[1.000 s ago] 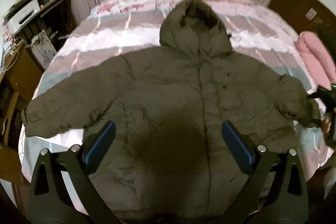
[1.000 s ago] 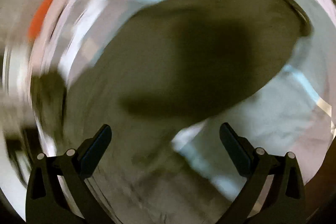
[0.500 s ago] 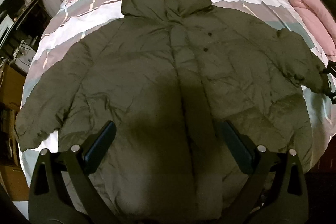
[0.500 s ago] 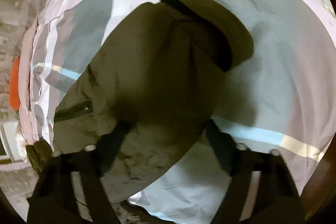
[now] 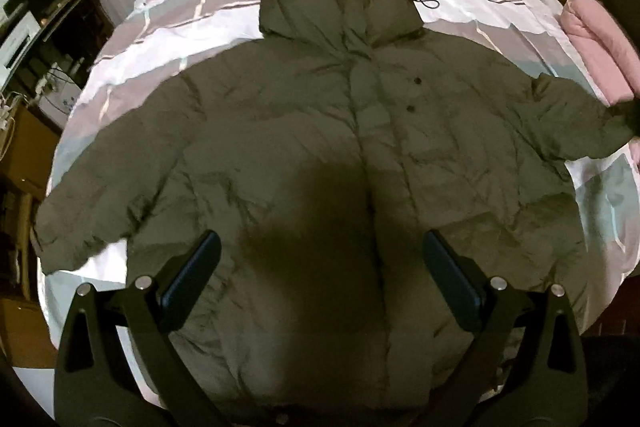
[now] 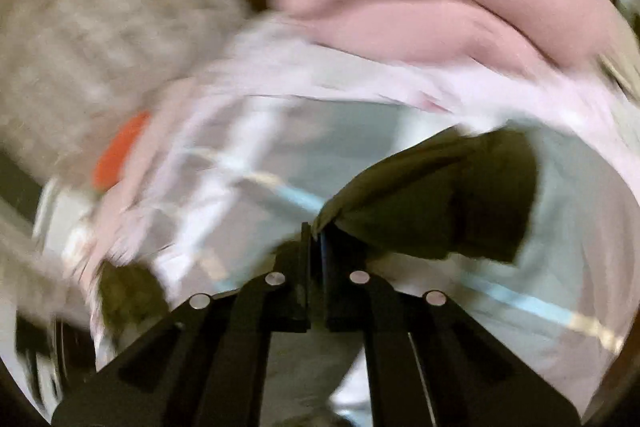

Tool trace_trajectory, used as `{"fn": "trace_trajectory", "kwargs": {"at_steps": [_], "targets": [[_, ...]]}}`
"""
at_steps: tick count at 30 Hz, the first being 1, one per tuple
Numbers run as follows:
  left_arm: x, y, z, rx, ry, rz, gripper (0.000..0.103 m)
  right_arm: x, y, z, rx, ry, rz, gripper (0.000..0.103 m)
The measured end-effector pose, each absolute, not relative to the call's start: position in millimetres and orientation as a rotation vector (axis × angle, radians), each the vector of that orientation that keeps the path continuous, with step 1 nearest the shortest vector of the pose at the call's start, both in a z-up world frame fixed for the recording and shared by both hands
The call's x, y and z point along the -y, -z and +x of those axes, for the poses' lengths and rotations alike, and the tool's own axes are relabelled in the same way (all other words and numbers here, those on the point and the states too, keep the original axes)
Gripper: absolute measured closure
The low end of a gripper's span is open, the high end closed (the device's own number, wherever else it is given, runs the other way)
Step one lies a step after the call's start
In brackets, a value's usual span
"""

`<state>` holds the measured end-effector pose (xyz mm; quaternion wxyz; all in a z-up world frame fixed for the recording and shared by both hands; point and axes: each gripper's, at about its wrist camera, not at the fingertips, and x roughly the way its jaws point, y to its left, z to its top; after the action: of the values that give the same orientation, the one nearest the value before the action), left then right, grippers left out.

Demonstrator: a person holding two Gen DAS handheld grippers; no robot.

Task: Fold large clothes

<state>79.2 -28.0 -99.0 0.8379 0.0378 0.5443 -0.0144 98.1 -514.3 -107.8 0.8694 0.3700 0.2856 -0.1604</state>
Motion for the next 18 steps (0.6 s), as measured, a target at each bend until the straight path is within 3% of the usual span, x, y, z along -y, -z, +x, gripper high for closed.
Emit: {"fn": "trace_trajectory", "kwargs": {"at_steps": [5,9,14,15,16,18], "targets": [[18,101,83,-1.183,0.033,0.015,0.002,403,61,116,-0.622,-0.033,0.563,0.099],[10,107,86,-1.193,-0.001,0.013,0.002,309,55,114,-0.716,-0.336,0.5,0.1],[-8,112,90,-1.212,-0.044,-0.024,0.002,272,61,99,-0.859,-0.505,0.607,0.095],[-11,113,90,-1.217,-0.045,-0.036,0.002,280,60,110,-0.861,-0.477,0.627,0.077],[-14,114,90,-1.224,-0.042,-0.051,0.002,295,58,111,-0.854,-0.418,0.64,0.045],[-17,115,89,-1.238,-0.031,-0.071,0.002,346,60,111,-0.787,-0.186,0.66,0.014]]}}
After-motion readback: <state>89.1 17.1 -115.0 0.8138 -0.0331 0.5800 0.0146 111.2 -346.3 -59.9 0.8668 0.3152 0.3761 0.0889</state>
